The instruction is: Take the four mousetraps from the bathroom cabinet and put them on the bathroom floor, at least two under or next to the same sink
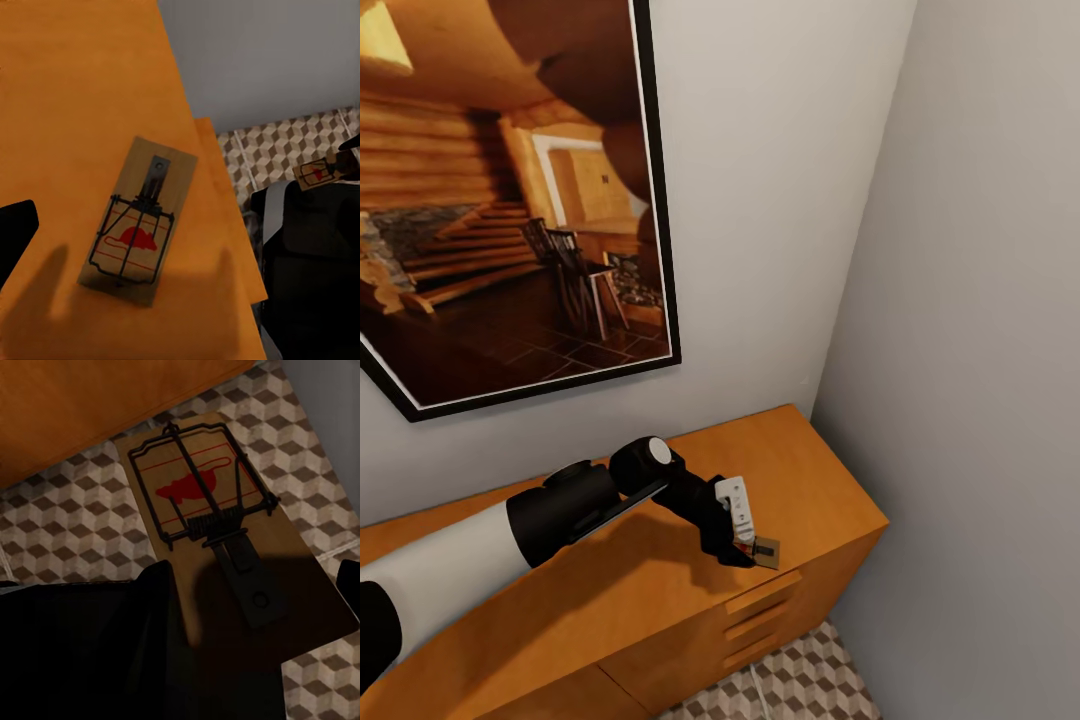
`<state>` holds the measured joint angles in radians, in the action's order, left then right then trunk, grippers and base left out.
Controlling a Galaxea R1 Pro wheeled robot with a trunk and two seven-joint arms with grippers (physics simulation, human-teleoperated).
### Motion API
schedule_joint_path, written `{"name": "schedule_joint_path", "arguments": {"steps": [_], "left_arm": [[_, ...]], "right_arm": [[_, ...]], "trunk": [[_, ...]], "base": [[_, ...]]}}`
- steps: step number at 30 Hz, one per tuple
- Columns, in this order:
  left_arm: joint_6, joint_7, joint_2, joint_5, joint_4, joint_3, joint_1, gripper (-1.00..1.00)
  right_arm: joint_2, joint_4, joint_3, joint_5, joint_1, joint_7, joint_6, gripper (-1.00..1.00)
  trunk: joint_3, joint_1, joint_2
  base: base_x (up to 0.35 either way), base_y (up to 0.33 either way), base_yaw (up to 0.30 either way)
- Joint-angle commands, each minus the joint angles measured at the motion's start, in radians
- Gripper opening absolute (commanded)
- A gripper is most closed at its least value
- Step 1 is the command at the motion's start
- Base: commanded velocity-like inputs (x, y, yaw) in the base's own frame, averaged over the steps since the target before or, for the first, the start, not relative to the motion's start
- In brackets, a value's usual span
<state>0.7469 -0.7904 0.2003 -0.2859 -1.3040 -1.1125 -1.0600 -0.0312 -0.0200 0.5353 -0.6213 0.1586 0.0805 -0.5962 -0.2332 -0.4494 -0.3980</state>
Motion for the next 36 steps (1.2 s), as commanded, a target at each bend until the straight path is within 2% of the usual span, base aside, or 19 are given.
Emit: {"name": "schedule_joint_path", "arguments": {"steps": [1, 3, 5, 8, 10, 12, 17, 27, 36], "left_arm": [[0.005, 0.002, 0.001, -0.003, -0.002, -0.001, -0.002, 1.00], [0.005, 0.002, 0.000, 0.007, -0.003, -0.001, -0.002, 1.00], [0.005, 0.001, 0.000, 0.039, -0.003, -0.002, -0.002, 1.00], [0.005, -0.002, -0.001, 0.116, -0.003, -0.004, -0.002, 1.00], [0.000, -0.004, 0.000, 0.152, -0.002, -0.008, -0.002, 1.00], [-0.018, -0.005, 0.000, 0.172, 0.001, -0.018, -0.002, 1.00], [-0.071, -0.008, 0.012, 0.189, 0.002, -0.031, -0.002, 1.00], [-0.149, -0.094, 0.035, 0.201, 0.004, -0.029, -0.002, 1.00], [-0.174, -0.103, 0.043, 0.201, 0.002, -0.028, -0.002, 1.00]], "right_arm": [[0.000, 0.002, 0.002, -0.011, 0.001, 0.007, -0.004, -1.00], [0.000, 0.002, 0.002, -0.011, 0.001, 0.007, -0.005, -1.00], [0.000, 0.002, 0.003, -0.011, 0.001, 0.006, -0.005, -1.00], [0.000, 0.002, 0.003, -0.011, 0.001, 0.006, -0.005, -1.00], [0.000, 0.002, 0.003, -0.010, 0.001, 0.006, -0.005, -1.00], [0.000, 0.002, 0.003, -0.010, 0.001, 0.005, -0.005, -1.00], [0.000, 0.001, 0.003, -0.009, 0.001, 0.005, -0.005, -1.00], [-0.001, 0.000, 0.003, -0.009, 0.001, 0.005, -0.005, -1.00], [0.000, 0.000, 0.003, -0.009, 0.001, 0.005, -0.005, -1.00]], "trunk": [[-0.002, -0.001, -0.002], [-0.002, -0.001, -0.002], [-0.002, -0.001, -0.002], [-0.002, -0.001, -0.002], [-0.002, -0.001, -0.002], [-0.002, -0.001, -0.002], [-0.002, -0.001, -0.002], [-0.002, -0.001, -0.002], [-0.002, -0.001, -0.002]], "base": [[0.000, 0.000, 0.000], [0.000, 0.000, 0.000], [0.000, 0.000, 0.000], [0.000, 0.000, 0.000], [0.000, 0.000, 0.000], [0.000, 0.000, 0.000], [0.000, 0.000, 0.000], [0.000, 0.000, 0.000], [0.000, 0.000, 0.000]]}}
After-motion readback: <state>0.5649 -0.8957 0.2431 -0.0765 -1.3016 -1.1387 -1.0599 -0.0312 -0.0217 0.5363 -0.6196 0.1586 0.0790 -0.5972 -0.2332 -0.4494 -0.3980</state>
